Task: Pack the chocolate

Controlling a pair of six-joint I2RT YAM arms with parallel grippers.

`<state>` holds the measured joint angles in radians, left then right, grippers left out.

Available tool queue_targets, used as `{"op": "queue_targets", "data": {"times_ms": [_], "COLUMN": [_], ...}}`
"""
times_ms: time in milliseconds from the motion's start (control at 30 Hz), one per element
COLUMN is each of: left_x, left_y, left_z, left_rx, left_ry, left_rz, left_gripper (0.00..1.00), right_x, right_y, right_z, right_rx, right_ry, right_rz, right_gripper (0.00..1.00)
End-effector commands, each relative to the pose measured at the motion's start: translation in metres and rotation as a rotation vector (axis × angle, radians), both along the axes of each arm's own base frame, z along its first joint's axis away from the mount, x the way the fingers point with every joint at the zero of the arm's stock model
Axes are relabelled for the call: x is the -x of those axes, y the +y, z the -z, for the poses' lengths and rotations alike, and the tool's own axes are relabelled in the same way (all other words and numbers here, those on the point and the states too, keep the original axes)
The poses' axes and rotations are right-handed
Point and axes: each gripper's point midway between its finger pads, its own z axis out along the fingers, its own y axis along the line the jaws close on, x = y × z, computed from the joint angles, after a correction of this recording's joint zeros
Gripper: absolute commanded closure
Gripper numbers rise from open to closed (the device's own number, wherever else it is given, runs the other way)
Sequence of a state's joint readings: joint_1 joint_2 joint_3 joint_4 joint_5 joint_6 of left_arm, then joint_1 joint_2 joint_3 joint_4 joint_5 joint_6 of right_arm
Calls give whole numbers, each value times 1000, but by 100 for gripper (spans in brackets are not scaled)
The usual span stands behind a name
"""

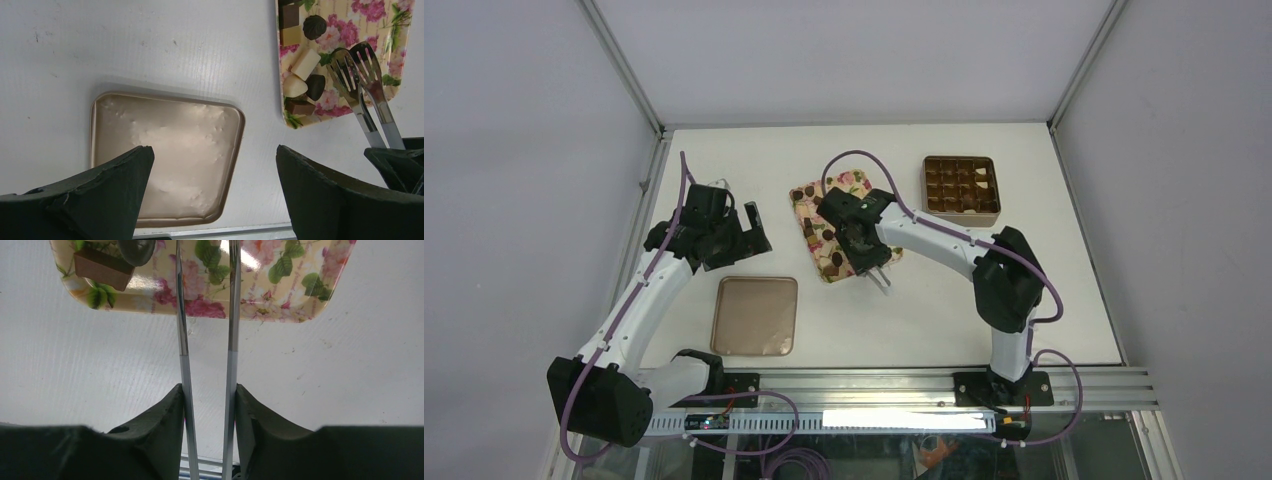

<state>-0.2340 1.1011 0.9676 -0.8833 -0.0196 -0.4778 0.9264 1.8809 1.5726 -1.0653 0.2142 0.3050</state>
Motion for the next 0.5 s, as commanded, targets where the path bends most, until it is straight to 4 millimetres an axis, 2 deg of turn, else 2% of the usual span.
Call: {"op": "queue_targets", "data": {"times_ms": [0, 167, 467], "left_x": [-6, -6, -7], "left_y": [0, 0, -2], "left_z": [-11, -11, -13], "left_rx": [18, 19, 24], "left_ry": [-54, -55, -58], "left_rz": [-3, -4, -1], "left_gripper": [1, 1, 1], "right_x": [-9, -12, -23], "right_y": [3, 0, -12], "right_z": [-34, -52, -71], "right_rx": [-50, -80, -150], "right_ry": [-88, -123, -136], "right_rz": [13, 28, 86], "right_gripper": [83, 85, 88]}}
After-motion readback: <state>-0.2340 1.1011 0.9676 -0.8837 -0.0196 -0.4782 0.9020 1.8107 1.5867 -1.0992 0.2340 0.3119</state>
